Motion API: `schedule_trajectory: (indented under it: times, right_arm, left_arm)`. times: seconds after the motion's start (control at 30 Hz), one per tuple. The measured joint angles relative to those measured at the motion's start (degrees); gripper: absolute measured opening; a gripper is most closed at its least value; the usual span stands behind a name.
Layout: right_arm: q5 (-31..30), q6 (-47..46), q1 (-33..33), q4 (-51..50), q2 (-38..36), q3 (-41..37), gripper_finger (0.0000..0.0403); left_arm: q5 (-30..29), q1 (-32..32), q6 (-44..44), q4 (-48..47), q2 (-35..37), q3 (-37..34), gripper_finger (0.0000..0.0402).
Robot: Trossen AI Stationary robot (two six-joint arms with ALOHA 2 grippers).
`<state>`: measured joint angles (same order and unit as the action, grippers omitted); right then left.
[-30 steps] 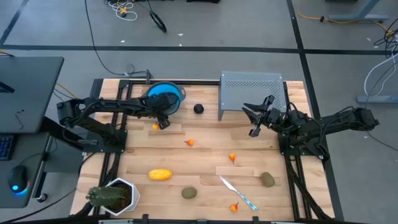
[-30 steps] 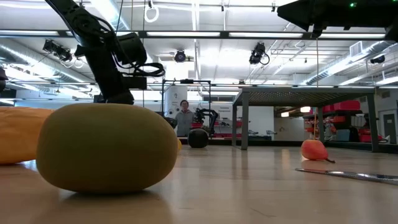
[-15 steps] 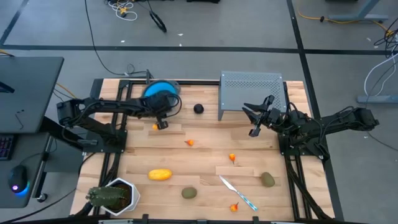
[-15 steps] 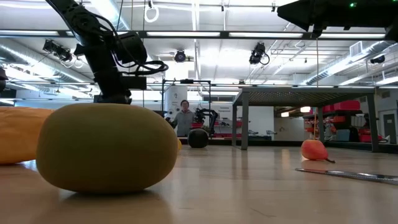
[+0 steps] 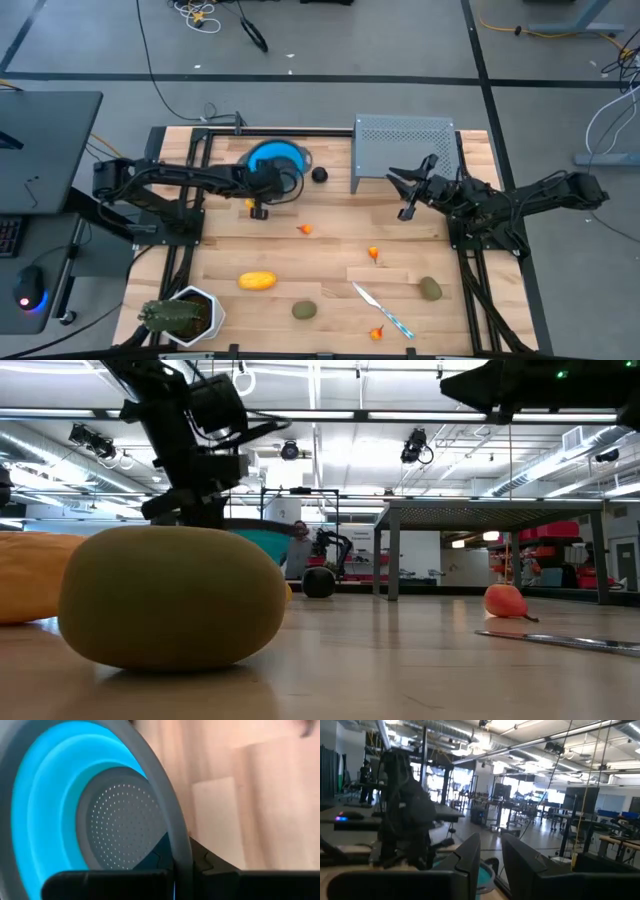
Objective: Pick & Place Fruit
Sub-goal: Put the blue strainer bowl on the shelf
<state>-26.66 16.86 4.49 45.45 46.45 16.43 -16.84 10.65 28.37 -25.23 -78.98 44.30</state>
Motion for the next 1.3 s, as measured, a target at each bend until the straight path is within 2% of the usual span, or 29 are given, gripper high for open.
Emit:
schedule_trajectory:
  times: [0.2, 0.33, 0.53, 0.77, 0.87, 1.1, 1.2, 1.3]
  right_arm:
    - [8.57, -1.37, -2.42, 2.72, 6.94, 1.12, 0.009]
    - [8.55, -8.14, -4.07, -3.78, 12.08, 7.13, 0.009]
    - [8.26, -15.76, -5.15, -23.47, 22.45, 20.29, 0.0097]
    - [8.77, -18.25, -5.18, -31.5, 31.27, 32.63, 0.0134]
    - [8.89, -19.02, -5.42, -38.14, 34.62, 37.54, 0.0152]
    - [18.23, -11.12, -4.91, -53.32, 37.47, 45.31, 0.0167]
    - [22.64, -8.51, -3.56, -54.94, 36.85, 46.45, 0.0167]
    - [27.79, -1.16, -0.76, -56.66, 37.12, 46.5, 0.0167]
  left_arm:
    - [2.31, -6.13, 14.0, 0.26, 0.0, 1.41, 0.0011]
    - [1.86, -9.57, 21.44, 0.31, 0.0, 1.56, 0.001]
    - [-4.31, -14.39, 25.03, 0.17, 0.84, 1.57, 0.0013]
    - [-0.2, -18.32, 24.57, 0.61, 2.83, 1.65, 0.001]
    - [1.4, -19.71, 24.47, 0.38, 3.75, 1.65, 0.0012]
    - [10.83, -21.87, 24.34, 0.38, 5.78, 1.62, 0.001]
    - [11.19, -22.85, 24.73, 0.01, 6.53, 1.63, 0.001]
    - [12.12, -23.8, 28.03, 0.14, 6.75, 1.61, 0.0017]
